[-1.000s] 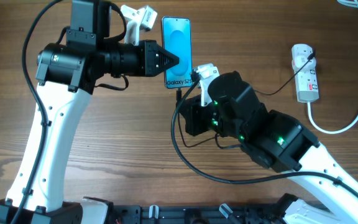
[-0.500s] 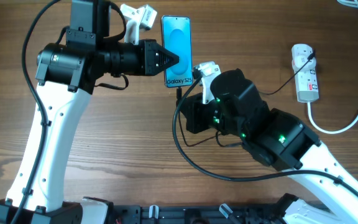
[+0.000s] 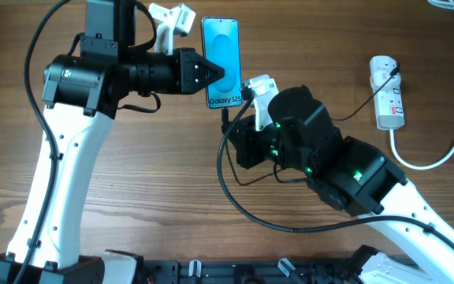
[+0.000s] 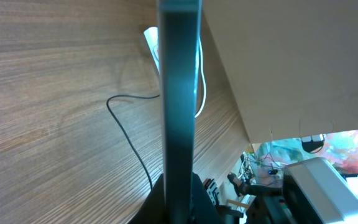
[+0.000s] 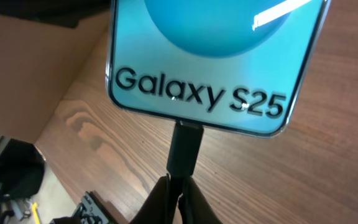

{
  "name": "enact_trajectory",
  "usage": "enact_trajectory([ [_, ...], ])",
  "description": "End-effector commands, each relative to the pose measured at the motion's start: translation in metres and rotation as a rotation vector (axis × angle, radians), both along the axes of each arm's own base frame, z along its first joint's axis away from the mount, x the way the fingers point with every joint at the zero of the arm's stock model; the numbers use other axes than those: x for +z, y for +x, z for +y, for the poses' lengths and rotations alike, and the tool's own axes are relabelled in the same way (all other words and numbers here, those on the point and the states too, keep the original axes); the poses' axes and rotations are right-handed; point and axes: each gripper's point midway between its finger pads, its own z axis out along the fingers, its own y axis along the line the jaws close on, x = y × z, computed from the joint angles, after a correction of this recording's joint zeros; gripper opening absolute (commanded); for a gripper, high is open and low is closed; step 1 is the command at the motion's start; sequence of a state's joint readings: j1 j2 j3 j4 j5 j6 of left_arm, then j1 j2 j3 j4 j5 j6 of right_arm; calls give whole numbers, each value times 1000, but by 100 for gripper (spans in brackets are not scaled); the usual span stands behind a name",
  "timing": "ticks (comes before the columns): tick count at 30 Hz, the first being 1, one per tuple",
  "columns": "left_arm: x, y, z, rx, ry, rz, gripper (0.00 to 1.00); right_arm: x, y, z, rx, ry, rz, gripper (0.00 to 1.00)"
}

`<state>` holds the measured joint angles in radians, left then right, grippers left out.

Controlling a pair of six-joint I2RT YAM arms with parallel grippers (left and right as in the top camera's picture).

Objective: Plug charger to phone and switch on socket
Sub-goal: 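Align the USB-C plug under the phone port and push it in, then open the right gripper off the plug and move the phone left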

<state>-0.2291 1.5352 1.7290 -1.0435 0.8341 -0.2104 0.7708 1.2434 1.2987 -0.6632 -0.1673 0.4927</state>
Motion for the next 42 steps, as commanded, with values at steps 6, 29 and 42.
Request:
enact_trajectory([
  [6, 0, -5, -1, -5, 20, -8, 4, 22, 4, -7, -12, 26, -59, 31],
  [29, -186, 44, 2, 80, 303, 489, 4, -53, -38, -21, 8, -140, 327, 100],
  [42, -249, 47, -6, 9, 356, 574, 4, -93, -31, -10, -17, -206, 457, 100],
])
